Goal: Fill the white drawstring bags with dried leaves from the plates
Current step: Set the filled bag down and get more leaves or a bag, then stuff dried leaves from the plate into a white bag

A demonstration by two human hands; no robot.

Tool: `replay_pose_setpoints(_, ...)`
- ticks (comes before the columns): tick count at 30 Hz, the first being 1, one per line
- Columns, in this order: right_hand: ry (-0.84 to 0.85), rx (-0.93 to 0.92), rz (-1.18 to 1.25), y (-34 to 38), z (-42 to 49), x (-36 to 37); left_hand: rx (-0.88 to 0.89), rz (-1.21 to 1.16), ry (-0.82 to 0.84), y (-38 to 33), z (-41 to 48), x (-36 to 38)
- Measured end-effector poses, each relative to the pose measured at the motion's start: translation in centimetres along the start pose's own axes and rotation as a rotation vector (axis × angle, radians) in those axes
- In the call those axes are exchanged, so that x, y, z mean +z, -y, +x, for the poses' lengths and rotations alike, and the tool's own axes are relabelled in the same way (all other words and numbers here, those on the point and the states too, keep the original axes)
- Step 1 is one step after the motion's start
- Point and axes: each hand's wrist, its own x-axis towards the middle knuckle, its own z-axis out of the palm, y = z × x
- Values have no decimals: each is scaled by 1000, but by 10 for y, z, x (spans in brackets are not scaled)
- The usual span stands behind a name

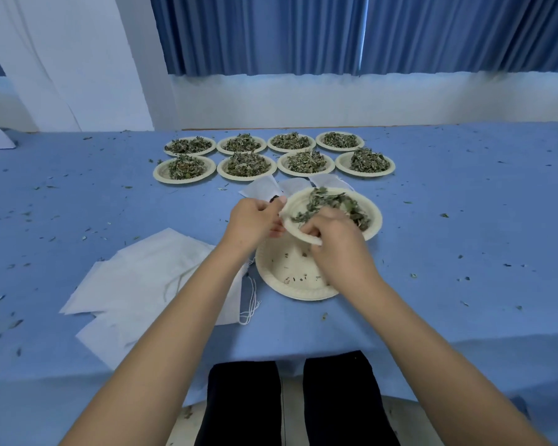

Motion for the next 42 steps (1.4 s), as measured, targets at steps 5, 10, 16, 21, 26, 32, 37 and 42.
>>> replay_pose_setpoints(5,131,-2,12,24,-17,7,46,260,-18,9,-6,-17)
replay_pose_setpoints(10,200,-31,78,33,-20,11,67,451,-58,18,-9,-28)
replay_pose_setpoints(16,368,17,97,24,-21,24,-93,1118,-193,28,-11,-63)
replay_pose_setpoints(21,401,74,145,19,-22,33,-178,1113,17,33,-11,-84)
replay_pose_setpoints(26,446,68,102,19,-20,32,-175,934,1,29,-8,-96)
replay_pose_setpoints(32,341,-172,37,28,-21,19,-8,892,-181,31,-2,-92)
replay_pose_setpoints(37,233,7,490,30,13,8,313,550,-295,-1,-1,-69)
replay_pose_setpoints(42,327,210,856,20,52,12,377,278,-78,-23,9,-34)
